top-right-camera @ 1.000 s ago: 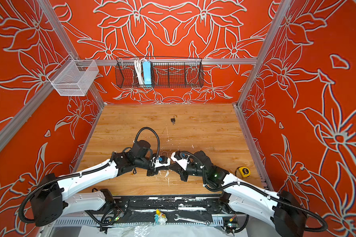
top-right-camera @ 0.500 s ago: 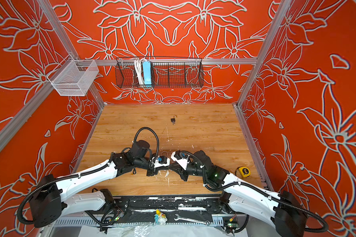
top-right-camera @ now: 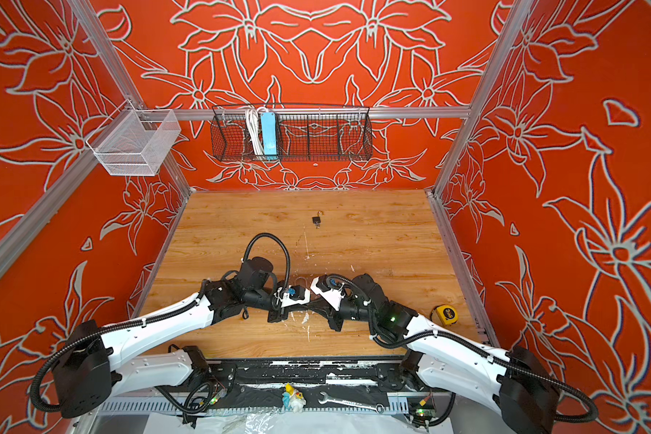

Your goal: Unlock with the key

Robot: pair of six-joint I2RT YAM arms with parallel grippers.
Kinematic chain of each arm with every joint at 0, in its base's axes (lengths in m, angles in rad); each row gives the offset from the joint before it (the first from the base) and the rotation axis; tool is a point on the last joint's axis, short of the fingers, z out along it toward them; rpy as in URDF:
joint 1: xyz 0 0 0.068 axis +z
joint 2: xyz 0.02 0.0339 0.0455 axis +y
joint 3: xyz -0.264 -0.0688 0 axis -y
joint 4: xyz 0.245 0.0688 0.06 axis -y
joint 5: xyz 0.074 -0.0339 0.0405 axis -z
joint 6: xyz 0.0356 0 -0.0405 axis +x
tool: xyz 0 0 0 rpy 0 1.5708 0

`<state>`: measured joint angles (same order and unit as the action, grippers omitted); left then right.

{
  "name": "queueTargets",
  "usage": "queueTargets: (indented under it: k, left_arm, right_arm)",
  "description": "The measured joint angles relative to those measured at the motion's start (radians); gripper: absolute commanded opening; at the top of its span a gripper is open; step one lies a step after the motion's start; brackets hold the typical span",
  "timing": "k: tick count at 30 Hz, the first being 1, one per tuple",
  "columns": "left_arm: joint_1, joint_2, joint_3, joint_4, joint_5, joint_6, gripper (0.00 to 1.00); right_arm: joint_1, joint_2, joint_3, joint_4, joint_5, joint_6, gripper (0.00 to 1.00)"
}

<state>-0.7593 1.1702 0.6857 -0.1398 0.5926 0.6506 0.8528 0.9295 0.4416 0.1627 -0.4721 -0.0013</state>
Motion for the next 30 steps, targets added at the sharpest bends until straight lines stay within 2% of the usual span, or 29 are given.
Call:
queueTargets:
  k: [8, 9, 10, 11, 12, 21, 30]
  left_arm:
    - [-0.001, -0.031, -0.028, 0.027, -0.008, -0.012, 0.00]
    - [-0.001, -0.031, -0.029, 0.031, -0.008, -0.016, 0.03]
    - [-0.001, -0.031, -0.032, 0.040, -0.011, -0.020, 0.20]
    - [-0.001, -0.031, -0.034, 0.050, -0.016, -0.019, 0.45]
    - [-0.002, -0.034, -0.038, 0.063, -0.030, -0.027, 0.98]
    - [-0.002, -0.166, -0.169, 0.237, -0.186, -0.108, 0.97]
    - [0.000, -0.073, -0.159, 0.336, -0.348, -0.222, 0.97]
  right_arm:
    - [0.000, 0.006, 0.006, 0.001, -0.016, -0.011, 0.00]
    - [0.000, 0.004, 0.006, 0.000, -0.015, -0.011, 0.00]
    - [0.000, 0.000, 0.006, 0.000, -0.010, -0.010, 0.00]
    - [0.000, -0.004, 0.006, -0.001, 0.001, -0.008, 0.00]
    - [0.000, -0.010, 0.006, -0.002, 0.020, -0.003, 0.00]
    - [-0.054, -0.137, -0.052, 0.023, 0.161, 0.082, 0.00]
    - [-0.145, -0.175, -0.096, 0.078, 0.175, 0.175, 0.00]
